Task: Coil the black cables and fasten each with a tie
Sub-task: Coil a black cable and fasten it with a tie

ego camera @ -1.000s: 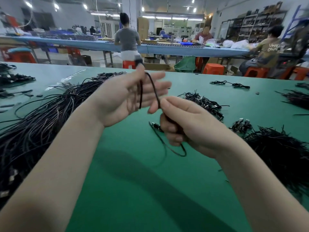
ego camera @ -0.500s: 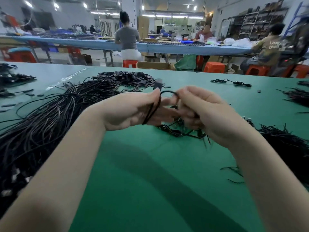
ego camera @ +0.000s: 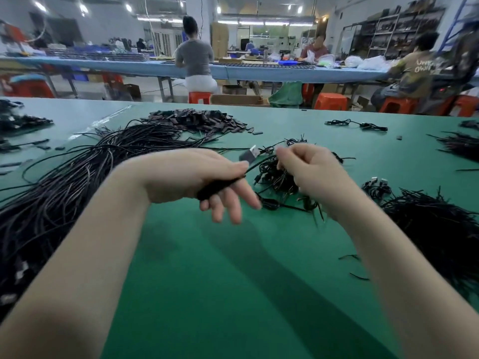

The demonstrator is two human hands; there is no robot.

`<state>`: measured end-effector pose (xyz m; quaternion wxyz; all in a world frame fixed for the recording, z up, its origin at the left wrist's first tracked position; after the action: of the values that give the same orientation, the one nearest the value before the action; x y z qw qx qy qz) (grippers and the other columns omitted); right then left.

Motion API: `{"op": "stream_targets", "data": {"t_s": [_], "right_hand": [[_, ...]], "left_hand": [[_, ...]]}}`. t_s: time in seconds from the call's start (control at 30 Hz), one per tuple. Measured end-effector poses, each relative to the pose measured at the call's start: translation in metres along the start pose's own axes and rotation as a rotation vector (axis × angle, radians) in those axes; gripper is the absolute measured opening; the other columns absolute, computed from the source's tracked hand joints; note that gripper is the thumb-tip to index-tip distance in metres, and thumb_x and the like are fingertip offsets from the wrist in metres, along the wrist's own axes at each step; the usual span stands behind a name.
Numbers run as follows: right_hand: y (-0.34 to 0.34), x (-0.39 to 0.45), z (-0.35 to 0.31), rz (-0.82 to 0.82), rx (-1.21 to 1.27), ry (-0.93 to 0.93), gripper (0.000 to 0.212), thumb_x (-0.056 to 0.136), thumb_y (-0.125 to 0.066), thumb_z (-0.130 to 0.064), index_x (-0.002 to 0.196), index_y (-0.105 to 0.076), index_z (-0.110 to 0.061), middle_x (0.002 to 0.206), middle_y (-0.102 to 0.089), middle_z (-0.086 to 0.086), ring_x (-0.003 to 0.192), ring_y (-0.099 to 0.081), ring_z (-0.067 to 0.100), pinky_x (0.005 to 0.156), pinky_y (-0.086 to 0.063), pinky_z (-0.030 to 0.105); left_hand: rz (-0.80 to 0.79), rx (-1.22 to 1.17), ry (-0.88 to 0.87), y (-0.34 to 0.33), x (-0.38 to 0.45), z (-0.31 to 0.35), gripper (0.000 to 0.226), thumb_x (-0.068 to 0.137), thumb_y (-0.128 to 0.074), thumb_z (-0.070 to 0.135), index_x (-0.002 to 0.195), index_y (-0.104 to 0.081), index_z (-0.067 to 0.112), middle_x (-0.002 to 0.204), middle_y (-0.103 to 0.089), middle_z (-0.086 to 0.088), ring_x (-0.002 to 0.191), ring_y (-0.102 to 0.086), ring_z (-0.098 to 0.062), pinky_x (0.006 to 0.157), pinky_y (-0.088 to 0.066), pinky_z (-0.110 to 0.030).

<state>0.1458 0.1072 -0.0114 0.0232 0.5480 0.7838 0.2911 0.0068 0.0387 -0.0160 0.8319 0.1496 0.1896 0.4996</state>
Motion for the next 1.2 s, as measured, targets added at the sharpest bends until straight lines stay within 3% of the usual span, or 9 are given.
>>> {"op": "stream_targets", "data": {"t_s": [0.1, 0.27, 0.37, 0.47, 0.57, 0.67, 0.77, 0.9, 1.2], "right_hand": [[-0.010, -0.011, -0.036, -0.073, 0.127, 0.121, 0.032, 0.100, -0.044, -0.035, 0.078, -0.063, -0.021, 0.052, -0.046, -0.014, 0.044, -0.037, 0.007, 0.046, -0.032, 0.022], [-0.061, -0.029, -0.045, -0.344, 0.229, 0.153, 0.029, 0.102, -0.042, -0.020, 0.085, -0.064, -0.015, 0.059, -0.051, -0.006, 0.047, -0.047, 0.010, 0.047, -0.043, 0.021], [-0.073, -0.027, -0.017, -0.443, 0.131, 0.024, 0.028, 0.102, -0.043, -0.024, 0.088, -0.067, -0.019, 0.067, -0.060, -0.004, 0.062, -0.058, 0.012, 0.066, -0.050, 0.028], [-0.062, -0.015, 0.007, -0.344, 0.004, -0.061, 0.025, 0.101, -0.045, -0.028, 0.104, -0.068, -0.021, 0.091, -0.070, -0.006, 0.082, -0.062, 0.009, 0.069, -0.047, 0.015], [-0.057, -0.010, 0.012, -0.324, 0.359, -0.175, 0.027, 0.101, -0.042, -0.038, 0.115, -0.063, -0.027, 0.102, -0.073, -0.003, 0.093, -0.067, 0.014, 0.079, -0.051, 0.021], [-0.066, -0.013, 0.002, -0.399, 0.779, -0.300, 0.037, 0.098, -0.040, -0.048, 0.103, -0.063, -0.020, 0.084, -0.071, -0.003, 0.085, -0.070, 0.019, 0.081, -0.057, 0.034], [-0.063, -0.011, 0.001, -0.311, 0.638, -0.233, 0.038, 0.092, -0.049, -0.055, 0.092, -0.062, -0.020, 0.078, -0.062, -0.005, 0.076, -0.066, 0.016, 0.082, -0.056, 0.036], [-0.058, -0.012, -0.005, -0.274, 0.400, -0.073, 0.038, 0.088, -0.063, -0.040, 0.109, -0.060, -0.008, 0.077, -0.059, -0.005, 0.063, -0.054, 0.007, 0.065, -0.051, 0.025], [-0.058, -0.014, -0.016, -0.101, -0.048, 0.096, 0.047, 0.086, -0.051, -0.055, 0.104, -0.047, -0.011, 0.071, -0.047, 0.000, 0.061, -0.046, 0.016, 0.063, -0.051, 0.050]], "left_hand": [[0.211, -0.301, 0.031, 0.004, 0.019, -0.008, 0.048, 0.096, -0.034, 0.050, 0.099, -0.072, 0.022, 0.095, -0.075, 0.001, 0.076, -0.070, -0.010, 0.055, -0.049, -0.016], [0.258, -0.887, -0.327, 0.020, 0.015, 0.021, 0.048, 0.100, -0.034, 0.041, 0.108, -0.072, 0.014, 0.104, -0.073, -0.001, 0.096, -0.069, -0.012, 0.082, -0.057, -0.025], [0.323, -0.941, -0.390, 0.030, 0.006, 0.027, 0.042, 0.102, -0.034, 0.039, 0.084, -0.068, 0.022, 0.062, -0.059, 0.012, 0.061, -0.060, -0.005, 0.058, -0.050, -0.019], [0.299, -0.954, -0.379, 0.030, 0.004, 0.027, 0.035, 0.103, -0.032, 0.039, 0.079, -0.052, 0.023, 0.049, -0.035, 0.012, 0.042, -0.034, -0.001, 0.046, -0.032, -0.014], [0.233, -0.943, -0.336, 0.019, 0.012, 0.023, 0.031, 0.101, -0.033, 0.038, 0.079, -0.049, 0.022, 0.049, -0.034, 0.012, 0.040, -0.030, -0.002, 0.044, -0.028, -0.014], [0.221, -0.866, -0.270, 0.004, 0.024, 0.017, 0.032, 0.102, -0.032, 0.036, 0.080, -0.047, 0.019, 0.056, -0.041, 0.012, 0.048, -0.040, -0.003, 0.048, -0.039, -0.016], [0.305, -0.709, -0.191, 0.005, 0.026, 0.011, 0.032, 0.103, -0.035, 0.033, 0.080, -0.050, 0.016, 0.061, -0.053, 0.006, 0.058, -0.055, -0.009, 0.059, -0.053, -0.021], [0.489, -0.373, -0.065, 0.017, 0.019, 0.003, 0.037, 0.103, -0.037, 0.037, 0.076, -0.055, 0.019, 0.069, -0.057, 0.005, 0.061, -0.053, -0.009, 0.070, -0.048, -0.026], [0.651, -0.118, -0.059, 0.019, 0.020, 0.003, 0.040, 0.102, -0.037, 0.041, 0.073, -0.056, 0.022, 0.081, -0.052, 0.002, 0.069, -0.041, -0.012, 0.074, -0.035, -0.029]]}}
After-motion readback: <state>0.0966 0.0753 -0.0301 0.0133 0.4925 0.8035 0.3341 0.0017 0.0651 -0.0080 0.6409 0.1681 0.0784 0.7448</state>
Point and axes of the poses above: each hand's wrist, its own x-axis towards the middle knuckle, its own y-axis out of the back of the hand, z = x × y, the point moved 8 cm from there along x, towards the middle knuckle
